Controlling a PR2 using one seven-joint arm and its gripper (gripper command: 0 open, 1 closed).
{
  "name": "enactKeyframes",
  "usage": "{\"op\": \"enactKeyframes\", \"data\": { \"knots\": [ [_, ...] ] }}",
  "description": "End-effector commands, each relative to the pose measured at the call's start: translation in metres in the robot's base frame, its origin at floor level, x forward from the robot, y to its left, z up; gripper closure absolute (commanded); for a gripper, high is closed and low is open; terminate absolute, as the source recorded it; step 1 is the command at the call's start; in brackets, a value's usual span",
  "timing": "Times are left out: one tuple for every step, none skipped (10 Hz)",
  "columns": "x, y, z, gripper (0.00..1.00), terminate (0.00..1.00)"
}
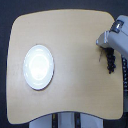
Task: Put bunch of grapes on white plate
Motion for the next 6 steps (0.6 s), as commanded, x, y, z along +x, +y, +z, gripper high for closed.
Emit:
{"op": "enactKeyframes", "data": {
  "knots": [
    [-0.011, -0.012, -0.001, 1.0, 0.0],
    [-0.008, -0.01, 0.0, 1.0, 0.0],
    [-0.005, -0.008, 0.001, 1.0, 0.0],
    [-0.003, -0.006, 0.002, 1.0, 0.0],
    [-0.001, -0.005, 0.003, 1.0, 0.0],
    [0.0, -0.004, 0.003, 1.0, 0.0]
  ]
}}
